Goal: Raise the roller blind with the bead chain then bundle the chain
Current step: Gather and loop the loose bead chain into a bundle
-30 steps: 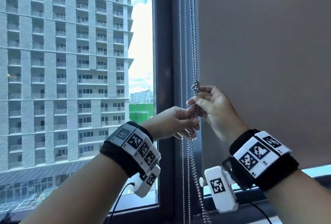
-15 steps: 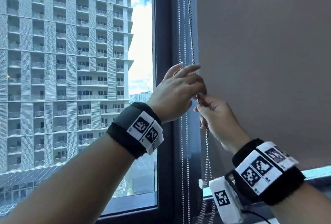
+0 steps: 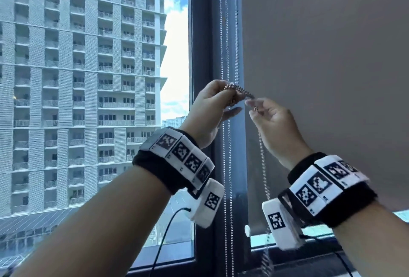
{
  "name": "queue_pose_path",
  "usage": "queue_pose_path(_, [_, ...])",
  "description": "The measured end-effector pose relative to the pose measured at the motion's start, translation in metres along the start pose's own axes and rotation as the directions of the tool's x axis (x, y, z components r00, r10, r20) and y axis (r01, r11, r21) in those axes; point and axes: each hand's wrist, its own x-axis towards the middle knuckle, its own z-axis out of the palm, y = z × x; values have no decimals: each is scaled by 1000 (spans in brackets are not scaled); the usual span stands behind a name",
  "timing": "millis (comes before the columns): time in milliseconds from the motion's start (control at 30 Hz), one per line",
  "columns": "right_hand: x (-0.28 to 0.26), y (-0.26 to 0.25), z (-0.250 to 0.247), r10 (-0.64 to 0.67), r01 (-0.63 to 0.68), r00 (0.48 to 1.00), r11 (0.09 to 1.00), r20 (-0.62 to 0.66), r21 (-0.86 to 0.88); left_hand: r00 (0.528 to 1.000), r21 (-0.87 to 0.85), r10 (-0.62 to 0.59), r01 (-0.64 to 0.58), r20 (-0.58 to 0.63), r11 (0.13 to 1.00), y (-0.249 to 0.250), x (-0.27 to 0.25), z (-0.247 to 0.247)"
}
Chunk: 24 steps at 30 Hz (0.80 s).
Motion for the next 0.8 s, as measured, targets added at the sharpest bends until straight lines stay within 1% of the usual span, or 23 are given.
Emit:
queue_pose_path(67, [12,-9,4,40,-41,999,996,25,74,992,-236,-120,122,24,964,3,2,5])
queue_pose_path(100, [17,-14,5,61,-66,997,989,43,130,986,-300,-157,166,55,939,5,2,7])
queue_pose_path(133, [22,-17,7,79,-91,994,977,70,191,979,-321,-181,201,91,926,7,2,9])
queue_pose_path(200, [26,-24,7,96,-136,985,939,141,315,966,-309,-207,247,157,918,9,2,10])
queue_pose_path(267, [30,-29,6,93,-159,980,901,178,402,953,-292,-223,277,205,915,10,1,9])
queue_pose_path(300, [31,-31,6,89,-157,980,893,176,423,948,-276,-227,284,221,918,9,0,7])
queue_pose_path(367, [34,-35,5,76,-128,987,907,143,401,944,-232,-215,274,249,933,5,0,3])
queue_pose_path(400, [35,-36,5,71,-108,991,922,113,371,949,-222,-206,260,241,940,3,-1,1])
queue_pose_path(433, [36,-36,4,66,-89,995,936,80,340,958,-218,-197,242,209,946,1,-2,0])
queue_pose_path(500, [37,-36,5,63,-68,998,954,25,293,985,-171,-149,163,90,972,0,-2,-1])
queue_pose_path(567, [38,-37,7,55,-50,998,961,-12,271,997,-55,-63,61,-44,997,1,0,-1])
queue_pose_path(633, [38,-38,8,41,-31,999,969,-34,246,992,71,-4,13,-126,997,0,2,0])
queue_pose_path(700, [38,-39,8,18,-9,999,971,-35,240,990,153,-19,41,-142,987,-2,2,2])
queue_pose_path(800, [36,-38,8,-15,20,1000,968,-24,250,989,141,-90,106,-113,984,-4,1,4])
